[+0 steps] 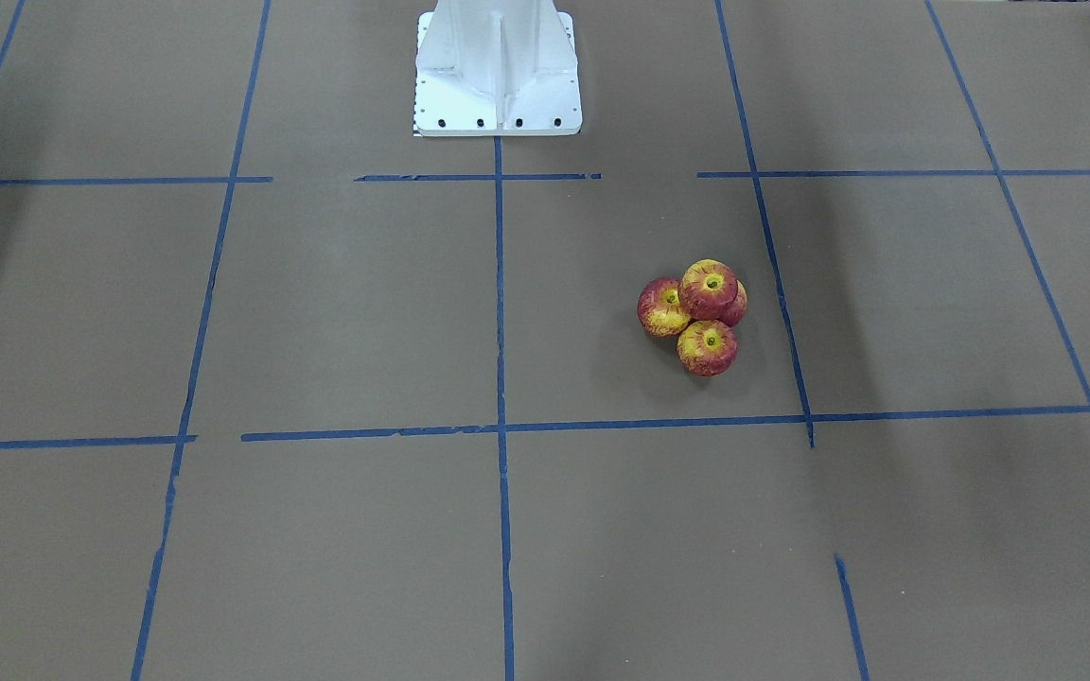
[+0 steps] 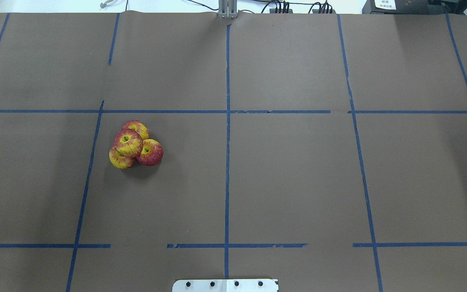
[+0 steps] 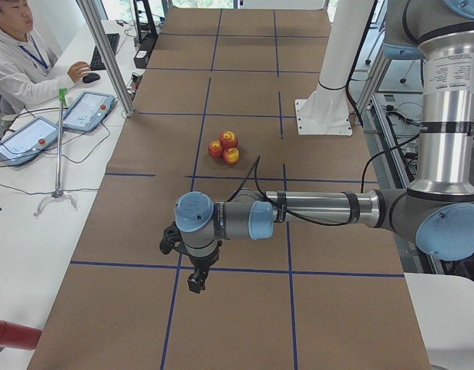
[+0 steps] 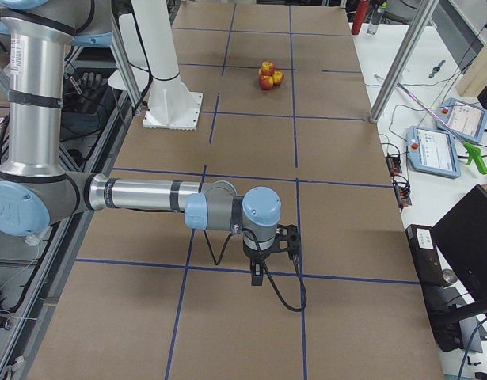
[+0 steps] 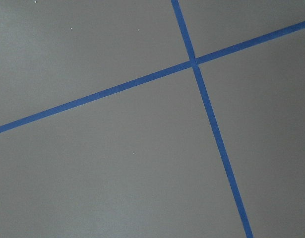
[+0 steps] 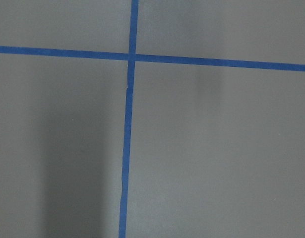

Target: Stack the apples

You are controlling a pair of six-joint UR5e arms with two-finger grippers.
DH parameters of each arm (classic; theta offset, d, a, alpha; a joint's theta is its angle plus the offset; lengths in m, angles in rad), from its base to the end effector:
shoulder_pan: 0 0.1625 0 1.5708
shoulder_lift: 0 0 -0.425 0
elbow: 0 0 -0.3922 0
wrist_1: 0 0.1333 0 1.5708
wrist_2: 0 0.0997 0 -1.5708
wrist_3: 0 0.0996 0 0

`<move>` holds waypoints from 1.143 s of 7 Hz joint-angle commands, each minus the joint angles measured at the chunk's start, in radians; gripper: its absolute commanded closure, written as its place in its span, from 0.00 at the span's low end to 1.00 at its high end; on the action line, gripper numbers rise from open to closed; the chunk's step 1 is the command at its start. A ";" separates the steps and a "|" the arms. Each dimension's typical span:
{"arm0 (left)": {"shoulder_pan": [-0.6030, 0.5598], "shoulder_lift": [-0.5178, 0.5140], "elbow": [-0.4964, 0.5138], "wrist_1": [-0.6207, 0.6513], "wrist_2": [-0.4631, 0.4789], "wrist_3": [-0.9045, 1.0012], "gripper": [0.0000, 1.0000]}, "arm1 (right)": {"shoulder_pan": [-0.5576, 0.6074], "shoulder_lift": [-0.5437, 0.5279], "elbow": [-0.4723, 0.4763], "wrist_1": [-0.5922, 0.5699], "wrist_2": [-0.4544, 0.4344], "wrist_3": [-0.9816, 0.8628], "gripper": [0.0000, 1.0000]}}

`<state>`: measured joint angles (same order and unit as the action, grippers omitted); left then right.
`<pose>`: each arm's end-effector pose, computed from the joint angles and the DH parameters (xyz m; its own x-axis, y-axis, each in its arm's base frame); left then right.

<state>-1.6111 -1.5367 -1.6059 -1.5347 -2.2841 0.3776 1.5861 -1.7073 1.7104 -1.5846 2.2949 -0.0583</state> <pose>-0.0872 -0.4716 0.6656 0.7163 0.3185 -0.6208 -0.2408 0.9479 0.2085 0.0739 -0.4322 0.6580 0.7485 -0.0397 0.6619 0.0284 0.9992 0.0279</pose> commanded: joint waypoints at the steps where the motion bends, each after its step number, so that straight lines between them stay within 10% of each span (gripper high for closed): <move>1: -0.001 0.009 0.004 0.007 -0.005 -0.017 0.00 | 0.000 0.000 0.000 0.000 0.000 0.000 0.00; 8: 0.000 0.003 -0.017 0.067 -0.011 -0.233 0.00 | 0.000 0.000 0.000 0.000 0.000 0.000 0.00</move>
<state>-1.6114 -1.5295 -1.6251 -1.4687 -2.2951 0.1426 1.5861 -1.7073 1.7104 -1.5846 2.2948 -0.0583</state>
